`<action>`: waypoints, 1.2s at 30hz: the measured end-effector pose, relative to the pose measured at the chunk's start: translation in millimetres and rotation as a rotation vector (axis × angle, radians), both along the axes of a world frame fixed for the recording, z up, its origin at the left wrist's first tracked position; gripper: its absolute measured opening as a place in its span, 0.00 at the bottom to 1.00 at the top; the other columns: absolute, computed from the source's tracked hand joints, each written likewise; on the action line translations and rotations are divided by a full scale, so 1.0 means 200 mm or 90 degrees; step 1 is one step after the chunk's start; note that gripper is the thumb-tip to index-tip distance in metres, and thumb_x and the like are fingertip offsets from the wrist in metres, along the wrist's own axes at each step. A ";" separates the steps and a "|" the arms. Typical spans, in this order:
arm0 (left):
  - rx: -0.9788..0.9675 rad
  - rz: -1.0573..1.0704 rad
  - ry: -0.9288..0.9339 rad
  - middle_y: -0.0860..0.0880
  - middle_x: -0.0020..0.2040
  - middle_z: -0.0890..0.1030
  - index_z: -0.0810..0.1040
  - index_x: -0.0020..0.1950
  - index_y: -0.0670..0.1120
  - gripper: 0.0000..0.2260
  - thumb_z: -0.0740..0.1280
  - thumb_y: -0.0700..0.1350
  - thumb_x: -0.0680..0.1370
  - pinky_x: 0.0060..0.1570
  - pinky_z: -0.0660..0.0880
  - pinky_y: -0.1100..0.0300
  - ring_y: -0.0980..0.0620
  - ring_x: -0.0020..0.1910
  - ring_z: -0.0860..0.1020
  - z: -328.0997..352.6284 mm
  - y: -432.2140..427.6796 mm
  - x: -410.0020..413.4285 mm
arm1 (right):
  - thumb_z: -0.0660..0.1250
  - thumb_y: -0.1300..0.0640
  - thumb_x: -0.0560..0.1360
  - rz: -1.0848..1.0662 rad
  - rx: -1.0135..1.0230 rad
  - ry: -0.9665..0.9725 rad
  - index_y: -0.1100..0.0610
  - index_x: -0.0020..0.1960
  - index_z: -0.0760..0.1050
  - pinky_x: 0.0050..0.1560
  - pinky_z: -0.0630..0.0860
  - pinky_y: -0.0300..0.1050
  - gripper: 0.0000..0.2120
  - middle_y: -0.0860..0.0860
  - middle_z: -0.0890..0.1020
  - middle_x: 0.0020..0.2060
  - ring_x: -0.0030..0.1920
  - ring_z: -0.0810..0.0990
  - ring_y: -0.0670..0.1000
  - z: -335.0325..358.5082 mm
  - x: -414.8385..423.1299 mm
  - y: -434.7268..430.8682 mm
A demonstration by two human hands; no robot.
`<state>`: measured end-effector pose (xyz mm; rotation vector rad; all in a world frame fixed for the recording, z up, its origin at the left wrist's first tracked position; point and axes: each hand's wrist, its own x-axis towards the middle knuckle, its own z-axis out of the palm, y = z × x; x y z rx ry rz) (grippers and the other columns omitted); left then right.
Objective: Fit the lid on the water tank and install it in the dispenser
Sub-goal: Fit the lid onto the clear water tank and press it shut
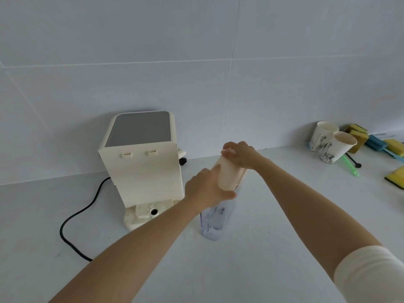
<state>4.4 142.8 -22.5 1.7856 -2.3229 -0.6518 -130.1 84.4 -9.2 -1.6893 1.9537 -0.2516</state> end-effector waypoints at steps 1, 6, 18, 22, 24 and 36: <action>0.001 -0.014 -0.003 0.45 0.57 0.76 0.62 0.68 0.49 0.33 0.68 0.59 0.68 0.40 0.67 0.56 0.46 0.52 0.75 0.01 -0.01 0.01 | 0.52 0.45 0.76 -0.011 -0.006 -0.005 0.45 0.64 0.66 0.64 0.67 0.54 0.18 0.56 0.66 0.65 0.63 0.67 0.60 -0.01 -0.03 0.00; 0.041 -0.059 0.050 0.50 0.60 0.78 0.67 0.67 0.52 0.31 0.72 0.54 0.66 0.53 0.72 0.53 0.47 0.59 0.74 0.05 -0.06 0.10 | 0.53 0.47 0.76 -0.047 -0.018 -0.027 0.50 0.64 0.66 0.50 0.69 0.47 0.18 0.55 0.73 0.57 0.49 0.71 0.55 -0.02 -0.11 0.07; 0.087 -0.144 0.024 0.48 0.67 0.71 0.62 0.72 0.46 0.40 0.76 0.49 0.64 0.62 0.66 0.58 0.48 0.66 0.69 0.09 -0.27 0.21 | 0.57 0.41 0.75 -0.078 0.010 -0.027 0.54 0.67 0.61 0.58 0.73 0.54 0.26 0.58 0.76 0.59 0.49 0.74 0.56 -0.06 -0.22 0.28; 0.083 -0.158 0.042 0.48 0.67 0.71 0.63 0.71 0.46 0.39 0.76 0.48 0.64 0.62 0.66 0.57 0.48 0.66 0.69 0.09 -0.30 0.22 | 0.56 0.40 0.74 -0.096 0.013 -0.011 0.56 0.66 0.60 0.55 0.74 0.54 0.27 0.57 0.77 0.55 0.47 0.75 0.56 -0.07 -0.22 0.31; 0.087 -0.156 0.061 0.48 0.69 0.70 0.63 0.71 0.46 0.39 0.76 0.48 0.64 0.63 0.65 0.58 0.48 0.67 0.68 0.07 -0.31 0.23 | 0.56 0.40 0.74 -0.099 0.015 -0.010 0.56 0.66 0.60 0.55 0.74 0.53 0.28 0.56 0.75 0.50 0.46 0.75 0.56 -0.07 -0.22 0.32; 0.250 -0.042 0.347 0.48 0.71 0.66 0.50 0.74 0.53 0.50 0.78 0.47 0.61 0.64 0.68 0.54 0.48 0.63 0.71 -0.20 -0.26 0.31 | 0.65 0.49 0.73 -0.141 -0.025 -0.346 0.50 0.73 0.33 0.67 0.63 0.49 0.45 0.54 0.59 0.74 0.68 0.67 0.57 -0.19 -0.27 0.46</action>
